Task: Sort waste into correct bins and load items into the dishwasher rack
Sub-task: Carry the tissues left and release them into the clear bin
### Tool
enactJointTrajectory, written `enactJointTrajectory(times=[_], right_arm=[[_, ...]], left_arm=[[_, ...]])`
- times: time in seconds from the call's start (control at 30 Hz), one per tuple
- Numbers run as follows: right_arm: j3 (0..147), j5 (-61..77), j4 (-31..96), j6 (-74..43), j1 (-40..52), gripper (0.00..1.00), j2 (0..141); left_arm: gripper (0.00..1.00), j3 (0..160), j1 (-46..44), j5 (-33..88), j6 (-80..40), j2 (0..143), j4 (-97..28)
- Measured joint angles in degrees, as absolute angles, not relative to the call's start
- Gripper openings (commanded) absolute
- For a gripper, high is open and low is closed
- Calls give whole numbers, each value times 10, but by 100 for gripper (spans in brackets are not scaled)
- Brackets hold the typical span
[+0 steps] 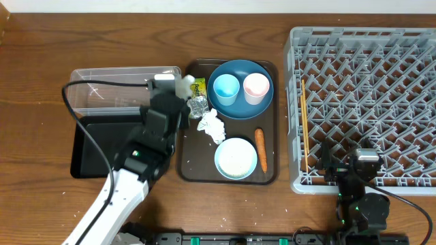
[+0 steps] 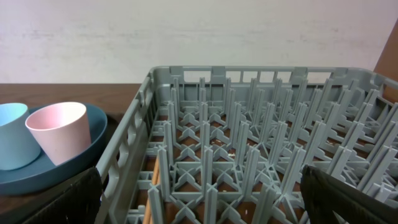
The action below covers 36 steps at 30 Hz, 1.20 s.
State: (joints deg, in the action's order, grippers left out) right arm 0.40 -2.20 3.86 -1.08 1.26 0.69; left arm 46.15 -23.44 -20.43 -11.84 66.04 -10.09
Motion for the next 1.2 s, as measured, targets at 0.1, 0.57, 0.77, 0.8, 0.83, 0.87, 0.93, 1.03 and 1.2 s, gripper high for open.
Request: enactJointTrajectory(times=[0.1, 0.57, 0.77, 0.8, 0.83, 0.87, 0.93, 1.03, 1.2], right_arm=[[4, -22, 39, -11, 13, 99, 7], [4, -22, 39, -11, 13, 99, 7], [4, -22, 39, -11, 13, 99, 7], [4, -22, 39, -11, 13, 99, 7], [4, -22, 39, -11, 13, 99, 7], [4, -22, 39, -11, 13, 99, 7], [4, -22, 39, -11, 13, 99, 7], [4, -22, 39, -11, 13, 99, 7], [4, -22, 39, -11, 13, 99, 7]], left_arm=[[6, 462, -213, -226, -118, 694, -50], [6, 462, -83, -247, -144, 803, 29], [6, 462, -32, -244, -149, 803, 31], [6, 462, -27, -237, -149, 803, 31], [6, 462, -25, -232, -150, 803, 31], [6, 462, -24, -225, -150, 803, 32], [6, 462, -23, -216, -150, 804, 37], [6, 462, -23, -209, -150, 814, 45], [7, 462, -23, -203, -150, 841, 54]])
